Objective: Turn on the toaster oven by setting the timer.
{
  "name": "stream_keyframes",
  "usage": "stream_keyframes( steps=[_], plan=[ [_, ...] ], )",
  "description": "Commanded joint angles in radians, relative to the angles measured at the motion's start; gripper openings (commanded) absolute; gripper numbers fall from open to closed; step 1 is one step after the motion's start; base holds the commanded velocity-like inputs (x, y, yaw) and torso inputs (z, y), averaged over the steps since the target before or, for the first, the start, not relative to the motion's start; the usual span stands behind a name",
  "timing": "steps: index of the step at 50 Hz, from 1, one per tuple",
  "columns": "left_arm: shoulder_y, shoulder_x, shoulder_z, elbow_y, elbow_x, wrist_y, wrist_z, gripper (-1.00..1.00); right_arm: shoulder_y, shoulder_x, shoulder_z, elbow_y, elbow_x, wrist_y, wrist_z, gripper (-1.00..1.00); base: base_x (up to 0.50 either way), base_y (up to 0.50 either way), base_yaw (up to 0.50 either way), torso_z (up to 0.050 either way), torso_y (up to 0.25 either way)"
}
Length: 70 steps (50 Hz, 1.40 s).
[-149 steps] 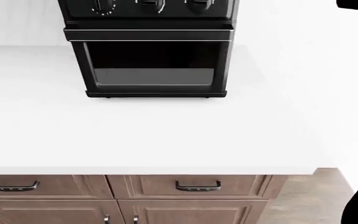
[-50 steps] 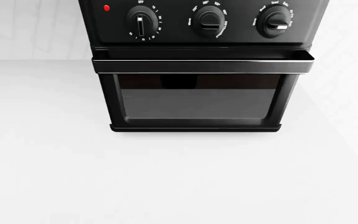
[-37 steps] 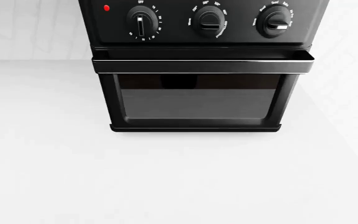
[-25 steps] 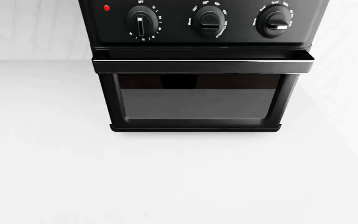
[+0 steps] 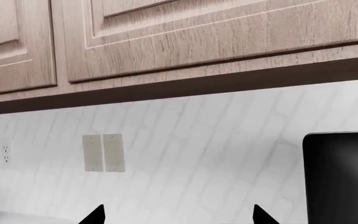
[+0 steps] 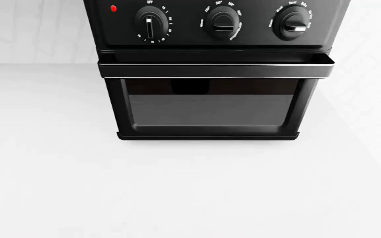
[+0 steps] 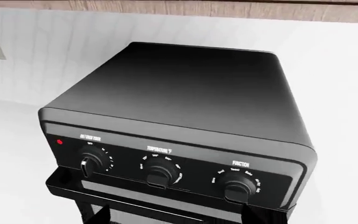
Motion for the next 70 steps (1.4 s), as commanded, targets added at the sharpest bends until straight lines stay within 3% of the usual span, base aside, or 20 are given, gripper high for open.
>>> stream_keyframes(
  steps=[1, 15, 39, 70],
  plan=[
    [0.023, -0.004, -0.021, 0.002, -0.004, 0.008, 0.001, 1.00, 0.019, 0.009, -0.075, -0.122, 0.007, -0.099, 0.008, 1.00, 0.00, 0.00, 0.00, 0.000, 0.000],
    [0.032, -0.001, -0.020, 0.000, 0.005, 0.015, 0.005, 1.00, 0.012, -0.057, -0.028, -0.175, 0.008, -0.132, -0.008, 1.00, 0.00, 0.00, 0.00, 0.000, 0.000],
    [0.066, -0.014, -0.049, 0.006, -0.008, 0.026, -0.002, 1.00, -0.086, -0.154, -0.027, -0.097, -0.292, -0.044, -0.138, 1.00, 0.00, 0.00, 0.00, 0.000, 0.000],
    [0.102, -0.028, -0.084, 0.009, -0.027, 0.041, -0.006, 1.00, -0.078, -0.229, -0.024, -0.078, -0.342, -0.030, -0.197, 1.00, 0.00, 0.00, 0.00, 0.000, 0.000]
  ],
)
